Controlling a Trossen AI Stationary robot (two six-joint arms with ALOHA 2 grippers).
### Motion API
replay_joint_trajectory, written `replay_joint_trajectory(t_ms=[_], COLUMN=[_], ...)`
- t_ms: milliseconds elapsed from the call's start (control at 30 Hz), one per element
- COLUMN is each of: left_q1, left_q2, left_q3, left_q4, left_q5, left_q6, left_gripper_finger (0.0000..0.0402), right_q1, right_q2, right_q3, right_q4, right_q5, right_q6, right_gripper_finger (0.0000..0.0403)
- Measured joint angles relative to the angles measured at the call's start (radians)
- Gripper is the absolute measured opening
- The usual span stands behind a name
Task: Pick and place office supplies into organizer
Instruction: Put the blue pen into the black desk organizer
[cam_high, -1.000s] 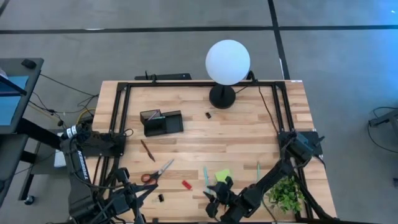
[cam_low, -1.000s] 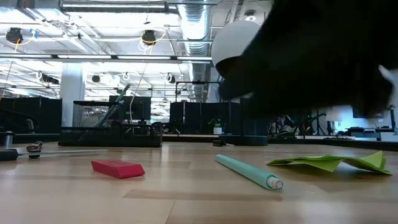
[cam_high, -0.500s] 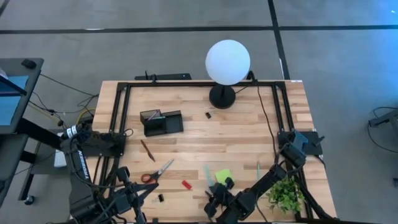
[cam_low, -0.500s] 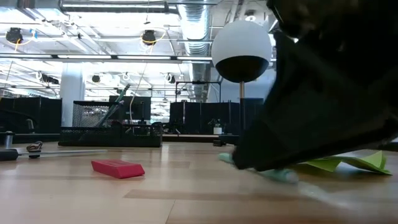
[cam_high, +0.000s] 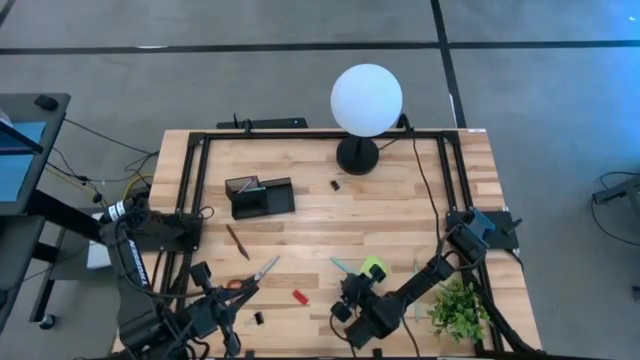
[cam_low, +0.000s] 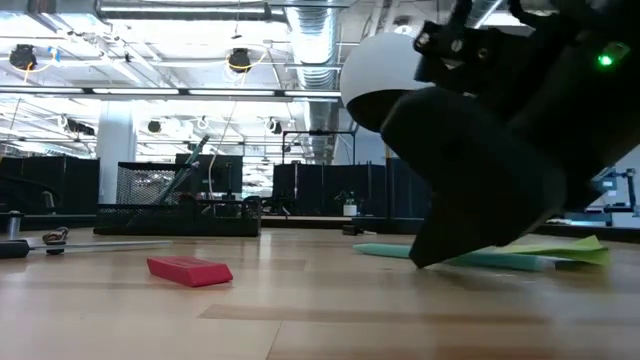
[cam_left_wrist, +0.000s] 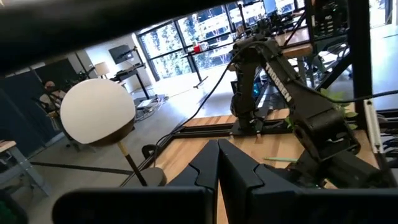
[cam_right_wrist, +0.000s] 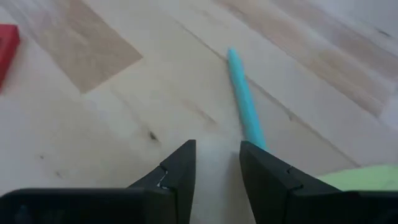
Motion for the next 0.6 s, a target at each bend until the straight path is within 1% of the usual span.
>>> replay_joint_trajectory(t_ms=[100,167,300,367,500,600], left_q1=[0.016,0.024,0.036,0.040,0.042,0.041], left_q2=[0.000,0.000,0.000,0.000,0.000,0.000], left_q3=[0.000,0.000,0.000,0.000,0.000,0.000], left_q4=[-0.018,-0.024,-0.030,-0.030,-0.030,-0.029], left_q5=[0.013,0.026,0.030,0.030,0.030,0.030], left_q6=[-0.001,-0.001,-0.006,-0.007,-0.023,-0.040], left_gripper_finger=[0.0000,0.0000,0.0000,0.0000,0.0000,0.0000], right_q1=[0.041,0.077,0.140,0.166,0.198,0.217], right_q2=[0.000,-0.003,-0.014,-0.018,-0.019,-0.020], right_q3=[0.000,0.000,0.001,0.000,-0.001,-0.026], right_q4=[-0.024,-0.034,-0.040,-0.071,-0.111,-0.082], right_q5=[0.029,0.070,0.160,0.195,0.211,0.222], right_q6=[0.080,0.133,0.171,0.184,0.205,0.230], right_gripper_finger=[0.0118,0.0118,0.0118,0.0118,0.0118,0.0118])
